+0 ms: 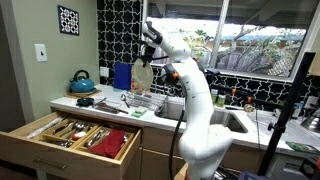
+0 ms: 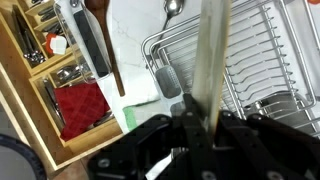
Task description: Pick up the plate from the dish rack, turn it one hundred and eighty degrees clockwise and put it back in the dish rack
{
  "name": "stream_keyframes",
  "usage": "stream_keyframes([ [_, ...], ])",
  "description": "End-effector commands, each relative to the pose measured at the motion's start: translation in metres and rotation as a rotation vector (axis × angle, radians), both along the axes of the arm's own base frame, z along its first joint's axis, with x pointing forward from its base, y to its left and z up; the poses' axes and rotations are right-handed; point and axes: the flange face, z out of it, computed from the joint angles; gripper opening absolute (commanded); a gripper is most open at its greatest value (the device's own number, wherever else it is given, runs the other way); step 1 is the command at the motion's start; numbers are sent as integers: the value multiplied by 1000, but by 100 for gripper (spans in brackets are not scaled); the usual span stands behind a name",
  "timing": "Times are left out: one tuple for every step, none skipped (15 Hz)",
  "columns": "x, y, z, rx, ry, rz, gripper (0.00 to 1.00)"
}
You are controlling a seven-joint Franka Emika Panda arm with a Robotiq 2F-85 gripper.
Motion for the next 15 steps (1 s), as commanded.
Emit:
stream_keyframes([
  [1,0,-1,1,3,1,11],
  [2,1,-3,2,6,2,11],
  [4,1,-6,4,10,4,11],
  [5,1,-9,6,14,5,11],
  [7,1,-13,8,19,5,11],
  [9,0,-16,10,25,5,11],
  [11,-1,-20,13,31,5,11],
  [12,-1,-24,15,36,5,11],
  [14,-2,-28,17,41,5,11],
  [15,-3,-31,19,46,5,11],
  [17,-3,-34,21,50,5,11],
  [18,-4,-37,22,54,5,11],
  [19,-4,-39,23,57,5,11],
  [19,-4,-40,24,59,5,11],
  [20,-4,-41,25,60,5,11],
])
